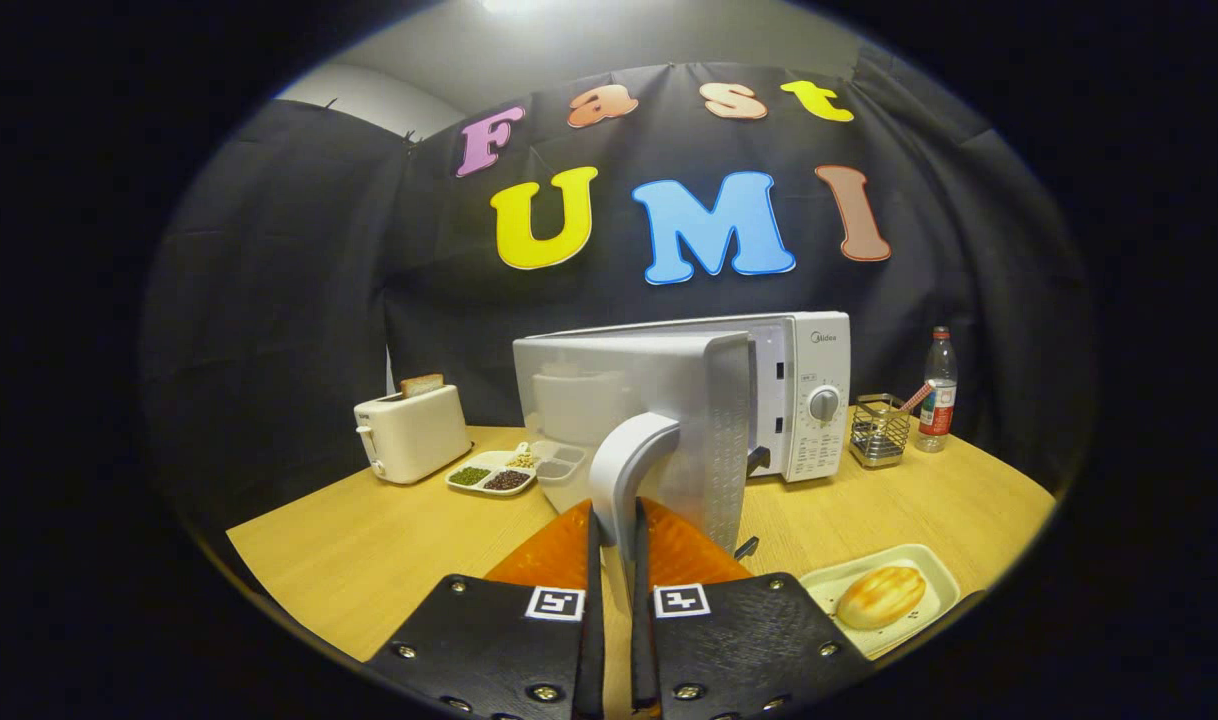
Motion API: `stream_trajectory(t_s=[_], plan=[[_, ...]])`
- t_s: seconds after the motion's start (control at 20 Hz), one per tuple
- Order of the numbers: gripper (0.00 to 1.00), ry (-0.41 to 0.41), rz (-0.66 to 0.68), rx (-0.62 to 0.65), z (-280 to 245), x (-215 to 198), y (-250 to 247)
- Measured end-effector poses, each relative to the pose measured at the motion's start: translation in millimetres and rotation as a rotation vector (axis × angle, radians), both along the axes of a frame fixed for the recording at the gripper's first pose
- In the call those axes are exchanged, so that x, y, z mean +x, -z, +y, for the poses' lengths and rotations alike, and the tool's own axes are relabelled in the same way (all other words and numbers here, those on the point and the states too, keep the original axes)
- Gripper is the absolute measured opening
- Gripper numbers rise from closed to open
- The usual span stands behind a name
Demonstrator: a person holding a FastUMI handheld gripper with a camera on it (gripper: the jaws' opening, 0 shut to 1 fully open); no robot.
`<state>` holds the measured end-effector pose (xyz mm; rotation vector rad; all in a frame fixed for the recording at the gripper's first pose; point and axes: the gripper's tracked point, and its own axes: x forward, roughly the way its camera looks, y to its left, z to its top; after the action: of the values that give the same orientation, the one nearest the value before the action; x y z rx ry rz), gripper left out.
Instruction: Open the microwave, put the food inside, and close the microwave door.
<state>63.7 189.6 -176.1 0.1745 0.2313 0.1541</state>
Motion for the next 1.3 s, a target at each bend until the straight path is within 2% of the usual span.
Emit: stream_trajectory(t_s=[0.3,0.7,0.95,1.05,1.15,1.25,1.3], plan=[[0.11,-0.002,-0.033,0.052,68.8,-25.2,-9.4],[0.10,0.092,-0.116,-0.057,135.0,-35.3,-16.6],[0.10,0.158,-0.132,-0.101,154.2,-32.4,-15.7],[0.10,0.157,-0.136,-0.121,159.7,-36.1,-14.5],[0.11,0.119,-0.124,-0.105,167.4,-43.6,-9.5],[0.41,0.058,-0.144,-0.118,177.7,-58.4,-15.4],[0.52,0.049,-0.154,-0.135,172.9,-63.3,-17.8]])
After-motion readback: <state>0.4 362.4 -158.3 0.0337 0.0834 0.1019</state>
